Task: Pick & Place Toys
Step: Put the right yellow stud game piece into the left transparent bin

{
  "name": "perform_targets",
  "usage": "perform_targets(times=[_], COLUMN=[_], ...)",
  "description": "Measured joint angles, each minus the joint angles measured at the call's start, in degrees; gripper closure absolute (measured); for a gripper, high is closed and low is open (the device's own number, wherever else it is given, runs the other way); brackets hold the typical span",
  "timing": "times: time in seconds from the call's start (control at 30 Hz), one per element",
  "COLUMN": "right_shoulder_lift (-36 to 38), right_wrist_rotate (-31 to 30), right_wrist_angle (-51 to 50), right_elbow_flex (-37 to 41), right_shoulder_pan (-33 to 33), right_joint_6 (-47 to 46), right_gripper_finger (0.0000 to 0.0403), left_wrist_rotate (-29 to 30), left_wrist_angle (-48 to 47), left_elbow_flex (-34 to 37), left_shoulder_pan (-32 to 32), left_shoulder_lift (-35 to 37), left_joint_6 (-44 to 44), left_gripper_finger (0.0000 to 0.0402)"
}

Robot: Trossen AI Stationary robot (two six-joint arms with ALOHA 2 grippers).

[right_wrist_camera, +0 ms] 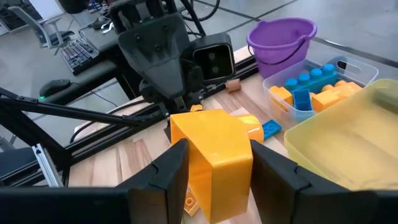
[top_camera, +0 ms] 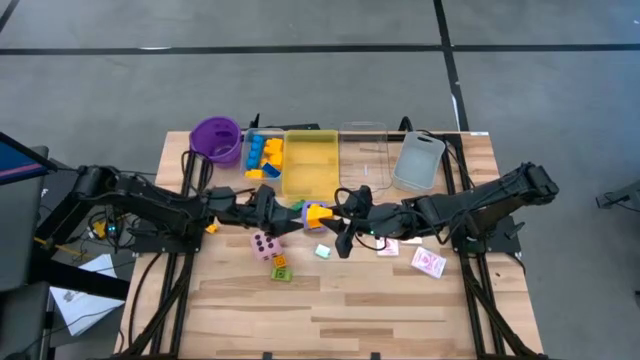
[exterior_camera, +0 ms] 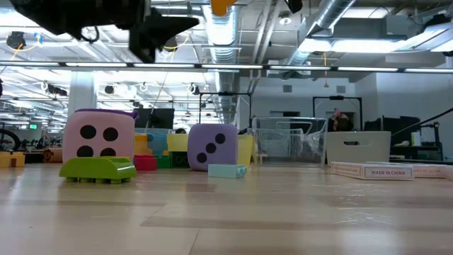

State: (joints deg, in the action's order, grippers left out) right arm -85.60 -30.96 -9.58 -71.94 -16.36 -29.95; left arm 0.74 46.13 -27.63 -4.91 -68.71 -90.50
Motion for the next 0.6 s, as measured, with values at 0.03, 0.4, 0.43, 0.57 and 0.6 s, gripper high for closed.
perform_targets(times=[0.03,0.4,0.43,0.57,0.6], right_shoulder_lift=[0.0,0.0,0.0,0.0,0.0], right_wrist_rotate=[0.0,0.0,0.0,0.0,0.0], right_wrist_angle=[0.0,0.1,0.1,-0.2,-0.2], right_elbow_flex=[0.0,0.0,0.0,0.0,0.0], right_shoulder_pan=[0.0,0.0,0.0,-0.1,-0.1], right_joint_6=[0.0,0.0,0.0,0.0,0.0], right_gripper_finger=[0.0261,0.0261,0.0261,0.0259,0.0259], left_wrist_rotate=[0.0,0.2,0.2,0.1,0.1], left_wrist_angle=[0.3,0.2,0.2,0.5,0.6], left_elbow_flex=[-0.9,-8.7,-8.9,-9.0,-9.0], left_shoulder_pan=[0.0,0.0,0.0,0.0,0.0], left_shoulder_lift=[-0.7,-8.7,-9.3,-10.6,-10.7], left_joint_6=[0.0,2.0,2.0,2.0,2.0], left_gripper_finger=[0.0050,0.0050,0.0050,0.0050,0.0050])
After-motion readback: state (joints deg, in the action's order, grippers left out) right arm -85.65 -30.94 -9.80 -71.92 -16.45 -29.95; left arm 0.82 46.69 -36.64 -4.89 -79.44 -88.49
